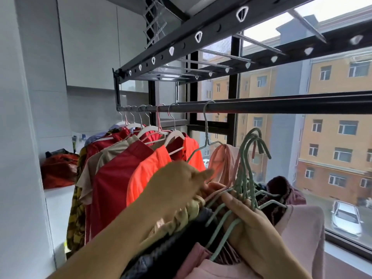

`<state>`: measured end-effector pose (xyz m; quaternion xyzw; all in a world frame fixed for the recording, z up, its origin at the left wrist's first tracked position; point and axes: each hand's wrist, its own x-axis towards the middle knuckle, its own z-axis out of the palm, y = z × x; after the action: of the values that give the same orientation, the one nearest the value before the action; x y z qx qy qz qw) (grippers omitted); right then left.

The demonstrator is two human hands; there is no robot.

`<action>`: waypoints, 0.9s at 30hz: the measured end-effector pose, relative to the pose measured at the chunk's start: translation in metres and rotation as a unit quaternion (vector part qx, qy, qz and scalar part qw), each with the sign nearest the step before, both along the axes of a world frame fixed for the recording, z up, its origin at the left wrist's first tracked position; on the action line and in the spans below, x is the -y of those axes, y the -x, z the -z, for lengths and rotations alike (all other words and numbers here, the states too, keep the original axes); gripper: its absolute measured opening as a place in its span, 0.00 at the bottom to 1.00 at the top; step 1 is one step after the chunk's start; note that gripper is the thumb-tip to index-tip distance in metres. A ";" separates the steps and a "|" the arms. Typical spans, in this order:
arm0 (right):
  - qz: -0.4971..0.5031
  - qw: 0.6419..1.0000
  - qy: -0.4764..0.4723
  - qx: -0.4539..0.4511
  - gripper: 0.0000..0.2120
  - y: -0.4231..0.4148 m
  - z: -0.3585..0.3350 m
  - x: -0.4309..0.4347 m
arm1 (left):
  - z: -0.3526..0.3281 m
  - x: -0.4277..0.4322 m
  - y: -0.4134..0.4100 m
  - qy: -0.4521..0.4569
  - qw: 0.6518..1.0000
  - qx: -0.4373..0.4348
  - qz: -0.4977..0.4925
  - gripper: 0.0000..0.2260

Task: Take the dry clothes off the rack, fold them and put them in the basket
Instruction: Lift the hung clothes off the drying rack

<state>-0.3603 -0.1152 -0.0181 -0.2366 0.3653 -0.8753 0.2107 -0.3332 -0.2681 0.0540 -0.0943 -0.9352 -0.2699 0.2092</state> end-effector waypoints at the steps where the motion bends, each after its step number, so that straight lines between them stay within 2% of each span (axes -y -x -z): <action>1: -0.003 1.000 0.004 0.000 0.43 0.001 0.000 -0.001 | -0.006 0.007 0.013 0.002 0.996 -0.069 -0.054 0.22; 3: 0.000 1.000 0.008 0.003 0.45 0.003 0.002 -0.003 | -0.016 0.019 0.043 0.000 0.979 -0.166 -0.120 0.17; 4: 0.004 1.000 0.008 0.005 0.45 0.004 0.003 -0.004 | -0.019 0.022 0.057 0.004 0.980 -0.152 -0.132 0.17; 6: 0.009 1.000 0.000 0.005 0.41 0.004 0.005 -0.005 | -0.016 0.021 0.082 -0.003 0.994 -0.034 -0.102 0.20; 8: 0.017 1.000 -0.005 0.010 0.36 0.003 0.007 -0.006 | -0.005 0.012 0.096 -0.111 0.992 0.053 -0.005 0.15; 10: 0.022 1.000 -0.004 0.020 0.37 0.004 0.008 -0.007 | 0.002 0.005 0.101 -0.241 0.968 0.050 0.051 0.05; 12: 0.034 0.999 -0.012 0.023 0.42 0.005 0.009 -0.008 | 0.003 0.005 0.105 -0.294 0.955 0.019 0.034 0.08; 15: 0.053 0.998 -0.019 0.019 0.48 0.007 0.008 -0.009 | -0.011 0.011 0.104 -0.278 0.960 -0.039 -0.010 0.09; 18: 0.046 0.999 -0.012 0.010 0.42 0.007 0.007 -0.011 | -0.027 0.023 0.090 -0.268 0.961 -0.073 0.005 0.11; 24: 0.039 0.999 -0.034 -0.002 0.41 0.002 0.010 -0.006 | 0.005 0.011 0.034 -0.229 0.972 -0.029 0.046 0.09; 27: 0.039 0.997 -0.065 -0.030 0.39 -0.002 0.011 -0.002 | 0.036 0.001 0.015 -0.261 0.963 0.024 0.055 0.07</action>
<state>-0.3579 -0.1128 -0.0293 -0.2338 0.4362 -0.8500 0.1806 -0.3479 -0.2694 0.0175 -0.0811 -0.8303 -0.5181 0.1886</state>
